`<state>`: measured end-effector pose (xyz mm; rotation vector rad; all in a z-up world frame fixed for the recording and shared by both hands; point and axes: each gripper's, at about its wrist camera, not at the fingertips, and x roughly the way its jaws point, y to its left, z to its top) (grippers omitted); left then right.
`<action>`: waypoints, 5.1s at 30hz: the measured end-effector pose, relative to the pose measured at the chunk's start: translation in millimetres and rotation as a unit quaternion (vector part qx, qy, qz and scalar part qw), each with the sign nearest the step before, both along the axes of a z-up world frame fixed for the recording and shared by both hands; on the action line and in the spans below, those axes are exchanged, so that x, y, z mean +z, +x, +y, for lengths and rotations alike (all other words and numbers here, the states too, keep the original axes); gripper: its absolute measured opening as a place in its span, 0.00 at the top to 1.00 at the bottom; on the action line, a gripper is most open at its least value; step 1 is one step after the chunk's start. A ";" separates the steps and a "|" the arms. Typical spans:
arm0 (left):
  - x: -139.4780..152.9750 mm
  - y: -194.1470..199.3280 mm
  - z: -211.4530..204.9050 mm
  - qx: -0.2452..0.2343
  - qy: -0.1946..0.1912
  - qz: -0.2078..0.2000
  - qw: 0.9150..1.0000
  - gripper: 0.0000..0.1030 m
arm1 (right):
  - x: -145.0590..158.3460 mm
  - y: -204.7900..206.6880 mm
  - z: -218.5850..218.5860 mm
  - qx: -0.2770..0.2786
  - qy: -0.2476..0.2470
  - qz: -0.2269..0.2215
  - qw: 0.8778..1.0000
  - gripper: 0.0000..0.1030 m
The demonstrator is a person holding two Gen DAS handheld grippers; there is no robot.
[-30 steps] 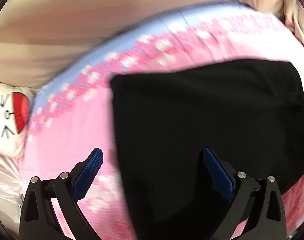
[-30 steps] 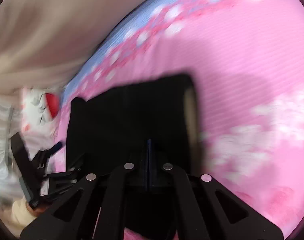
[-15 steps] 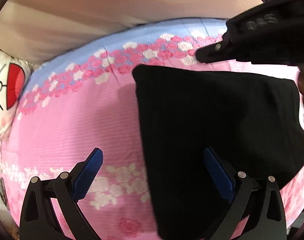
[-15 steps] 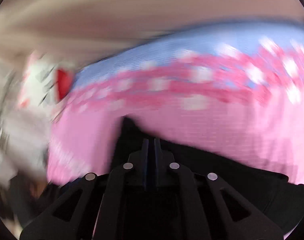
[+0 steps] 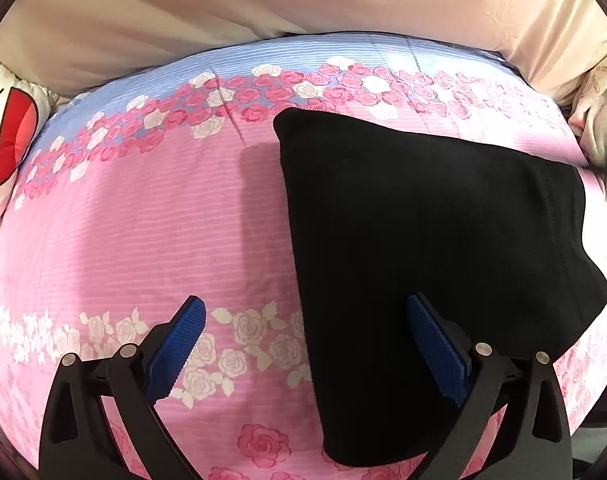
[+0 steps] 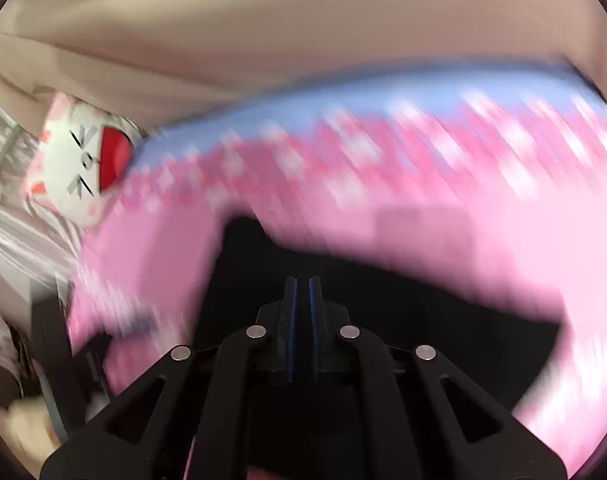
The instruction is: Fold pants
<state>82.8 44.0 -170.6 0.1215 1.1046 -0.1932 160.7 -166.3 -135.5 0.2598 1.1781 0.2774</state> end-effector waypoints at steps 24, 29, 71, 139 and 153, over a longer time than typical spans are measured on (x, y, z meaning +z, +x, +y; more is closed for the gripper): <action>-32.9 -29.0 4.7 -0.014 -0.105 0.099 0.990 0.05 | -77.3 -99.7 -90.4 -0.187 0.209 0.045 0.959 0.31; -41.2 -29.5 -7.4 -0.030 -0.116 0.131 0.984 0.42 | -75.3 -89.8 -74.6 -0.189 0.195 0.059 0.960 0.62; 0.0 -58.1 -6.0 0.006 0.056 0.042 0.998 0.05 | -39.9 -31.4 -62.3 -0.072 0.009 0.004 0.997 0.30; 49.0 -89.7 24.1 -0.020 -0.187 0.091 0.978 0.60 | 32.4 -104.9 -47.0 0.015 0.150 0.012 0.989 0.69; 191.1 -52.0 27.9 -0.063 -0.195 -0.077 0.976 0.60 | 155.1 -52.5 -58.3 0.028 0.161 -0.138 0.977 0.69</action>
